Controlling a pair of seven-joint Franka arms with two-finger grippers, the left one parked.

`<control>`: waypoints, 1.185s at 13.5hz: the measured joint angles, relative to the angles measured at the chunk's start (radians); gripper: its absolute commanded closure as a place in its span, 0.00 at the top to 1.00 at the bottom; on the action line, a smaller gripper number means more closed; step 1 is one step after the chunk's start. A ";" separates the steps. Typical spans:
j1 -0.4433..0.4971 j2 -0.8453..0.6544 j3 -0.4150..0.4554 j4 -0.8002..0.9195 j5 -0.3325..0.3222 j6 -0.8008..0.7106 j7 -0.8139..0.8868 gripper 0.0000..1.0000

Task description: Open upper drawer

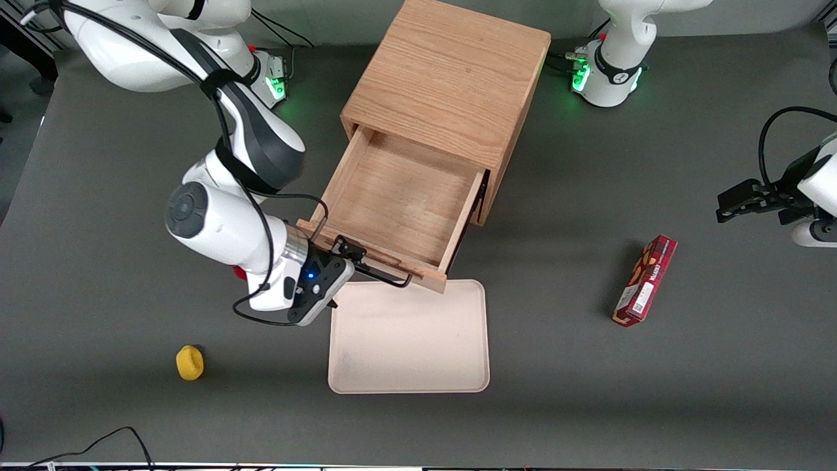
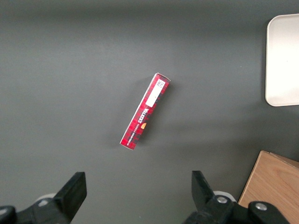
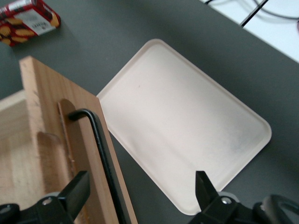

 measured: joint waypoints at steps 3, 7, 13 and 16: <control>-0.039 -0.119 -0.024 0.009 0.127 -0.089 0.001 1.00; -0.098 -0.379 -0.219 -0.076 0.155 -0.355 0.107 1.00; -0.122 -0.604 -0.329 -0.208 -0.038 -0.602 0.482 1.00; -0.112 -0.643 -0.297 -0.212 -0.056 -0.624 0.544 1.00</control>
